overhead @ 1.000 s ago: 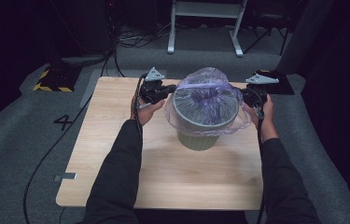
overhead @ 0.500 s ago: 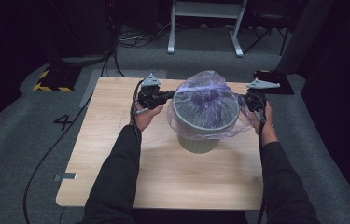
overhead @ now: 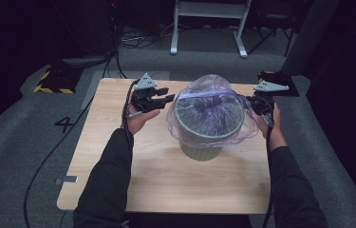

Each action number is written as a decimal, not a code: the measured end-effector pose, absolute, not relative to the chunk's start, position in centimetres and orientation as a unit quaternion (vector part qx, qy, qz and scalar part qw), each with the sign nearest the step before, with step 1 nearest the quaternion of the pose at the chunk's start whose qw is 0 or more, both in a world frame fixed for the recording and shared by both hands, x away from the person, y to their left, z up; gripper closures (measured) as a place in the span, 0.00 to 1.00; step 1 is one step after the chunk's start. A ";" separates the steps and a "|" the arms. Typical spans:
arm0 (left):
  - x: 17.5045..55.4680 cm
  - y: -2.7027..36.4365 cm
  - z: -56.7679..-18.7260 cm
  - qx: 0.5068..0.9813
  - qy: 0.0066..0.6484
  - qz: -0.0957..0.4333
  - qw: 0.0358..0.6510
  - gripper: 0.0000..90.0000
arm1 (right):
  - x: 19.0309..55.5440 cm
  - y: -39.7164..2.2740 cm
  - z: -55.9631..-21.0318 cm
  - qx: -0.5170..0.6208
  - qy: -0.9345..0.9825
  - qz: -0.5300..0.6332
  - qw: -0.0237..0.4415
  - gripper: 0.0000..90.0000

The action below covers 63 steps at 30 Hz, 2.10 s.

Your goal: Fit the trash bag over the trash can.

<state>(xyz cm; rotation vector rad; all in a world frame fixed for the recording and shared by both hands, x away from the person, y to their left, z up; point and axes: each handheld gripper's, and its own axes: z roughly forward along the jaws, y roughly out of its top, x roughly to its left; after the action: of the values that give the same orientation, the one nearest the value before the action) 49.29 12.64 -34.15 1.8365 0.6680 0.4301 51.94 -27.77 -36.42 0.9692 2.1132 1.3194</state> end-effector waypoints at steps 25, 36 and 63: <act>50.9 9.8 -33.7 0.794 0.266 0.183 0.516 0.99 | 52.1 -26.7 -34.3 0.339 0.767 0.487 0.243 0.97; 52.9 9.7 -34.8 0.778 0.321 0.191 0.505 1.00 | 52.9 -26.2 -34.9 0.340 0.778 0.466 0.250 0.97; 53.6 10.1 -41.3 0.770 0.389 0.127 0.489 0.83 | 53.0 -28.5 -40.0 0.390 0.767 0.468 0.200 0.85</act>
<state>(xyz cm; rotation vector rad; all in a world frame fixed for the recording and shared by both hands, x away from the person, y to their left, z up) 53.58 10.14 -41.29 1.8724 0.9465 0.3089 53.02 -28.49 -40.00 1.0897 2.1453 1.3096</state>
